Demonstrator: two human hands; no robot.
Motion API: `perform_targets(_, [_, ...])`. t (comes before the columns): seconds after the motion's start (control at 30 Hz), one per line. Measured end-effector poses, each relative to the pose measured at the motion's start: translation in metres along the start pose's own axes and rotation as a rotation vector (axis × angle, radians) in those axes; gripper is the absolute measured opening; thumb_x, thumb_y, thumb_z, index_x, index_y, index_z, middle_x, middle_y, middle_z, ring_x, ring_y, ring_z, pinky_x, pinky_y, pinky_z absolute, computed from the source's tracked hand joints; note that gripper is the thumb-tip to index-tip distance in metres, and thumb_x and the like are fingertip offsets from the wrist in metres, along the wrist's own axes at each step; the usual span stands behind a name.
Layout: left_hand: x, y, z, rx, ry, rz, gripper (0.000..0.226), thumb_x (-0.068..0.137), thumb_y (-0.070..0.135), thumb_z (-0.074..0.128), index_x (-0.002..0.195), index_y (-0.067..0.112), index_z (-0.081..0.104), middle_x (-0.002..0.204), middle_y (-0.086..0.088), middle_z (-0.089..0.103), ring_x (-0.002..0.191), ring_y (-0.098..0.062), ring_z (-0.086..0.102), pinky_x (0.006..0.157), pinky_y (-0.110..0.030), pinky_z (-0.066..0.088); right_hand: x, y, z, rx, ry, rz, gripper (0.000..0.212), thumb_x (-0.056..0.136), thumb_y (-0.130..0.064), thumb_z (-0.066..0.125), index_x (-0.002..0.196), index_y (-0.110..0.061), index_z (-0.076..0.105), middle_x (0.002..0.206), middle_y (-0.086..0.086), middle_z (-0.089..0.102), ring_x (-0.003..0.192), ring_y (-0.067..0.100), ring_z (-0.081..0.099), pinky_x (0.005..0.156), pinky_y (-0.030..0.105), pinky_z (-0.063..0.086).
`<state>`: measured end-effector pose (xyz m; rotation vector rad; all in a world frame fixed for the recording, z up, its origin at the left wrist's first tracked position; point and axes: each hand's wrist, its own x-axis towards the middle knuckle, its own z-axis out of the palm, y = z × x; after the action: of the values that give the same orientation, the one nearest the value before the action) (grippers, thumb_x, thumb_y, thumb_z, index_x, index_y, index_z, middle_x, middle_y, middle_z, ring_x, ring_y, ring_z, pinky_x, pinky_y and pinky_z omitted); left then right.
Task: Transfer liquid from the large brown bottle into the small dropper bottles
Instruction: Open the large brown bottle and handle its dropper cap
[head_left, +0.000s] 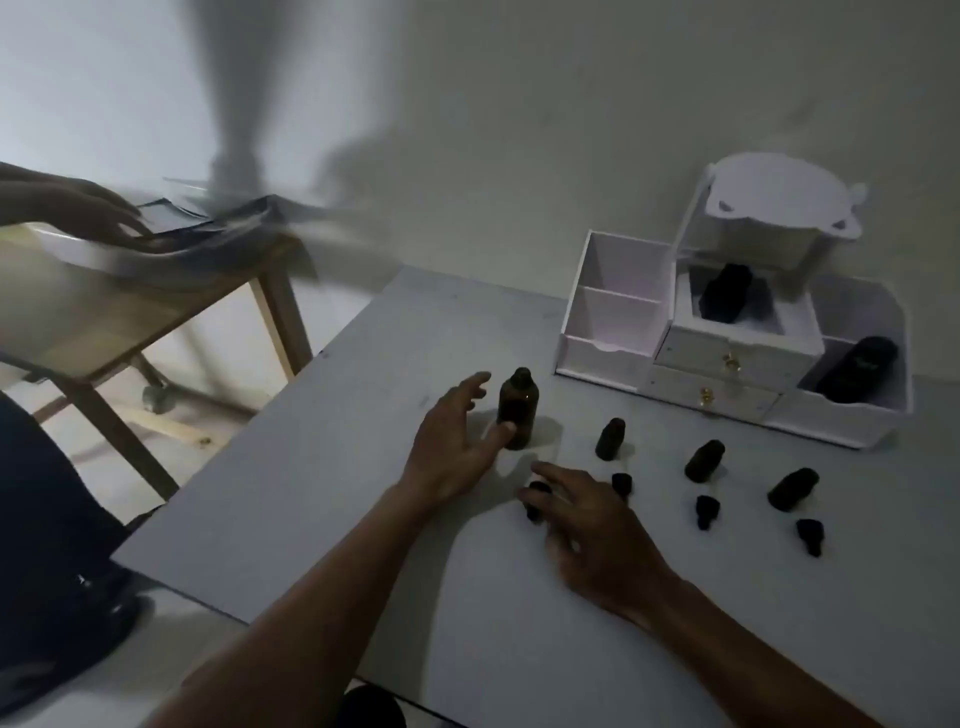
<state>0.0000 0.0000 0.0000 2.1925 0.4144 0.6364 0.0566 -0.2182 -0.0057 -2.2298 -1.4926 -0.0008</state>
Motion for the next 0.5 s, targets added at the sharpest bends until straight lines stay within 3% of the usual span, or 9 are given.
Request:
perform_targets(0.13, [0.005,-0.009,0.008,-0.019,0.032,0.028,0.075,0.082,0.050,0.070,0.148,0.029,0.042,0.135,-0.002,0.060,0.112,-0.013,0.057,0.093,-0.034,0.052,0.000,0.001,0.007,-0.037,0.103,-0.043,0.038,0.090,-0.026,0.047,0.121,-0.023,0.069,0.135,0.005,0.061,0.124,0.019,0.056,0.097,0.040,0.053])
perform_targets(0.33, [0.007,-0.016,0.014,-0.033,0.042,0.113,0.074,0.080,0.047,0.075,0.144,0.026,0.047,0.128,0.000,0.064,0.107,-0.011,0.060,0.085,-0.022,0.049,-0.005,0.007,0.015,-0.049,0.197,-0.084,0.027,0.091,-0.018,0.060,0.117,-0.021,0.069,0.130,0.002,0.062,0.119,0.016,0.057,0.097,0.034,0.053])
perform_targets(0.4, [0.008,-0.014,0.015,-0.073,0.052,0.139,0.065,0.078,0.047,0.076,0.136,0.027,0.054,0.122,0.005,0.065,0.104,-0.009,0.063,0.082,-0.018,0.049,-0.006,0.006,0.016,-0.028,0.221,-0.106,0.026,0.092,-0.019,0.061,0.116,-0.022,0.069,0.129,0.000,0.062,0.119,0.014,0.057,0.099,0.029,0.051])
perform_targets(0.5, [0.015,-0.007,0.019,-0.174,0.058,0.149,0.044,0.077,0.043,0.078,0.118,0.036,0.062,0.109,0.015,0.068,0.099,-0.001,0.065,0.080,-0.027,0.055,-0.005,0.007,0.015,-0.010,0.257,-0.128,0.024,0.091,-0.022,0.063,0.114,-0.025,0.069,0.127,-0.004,0.063,0.116,0.010,0.058,0.100,0.019,0.046])
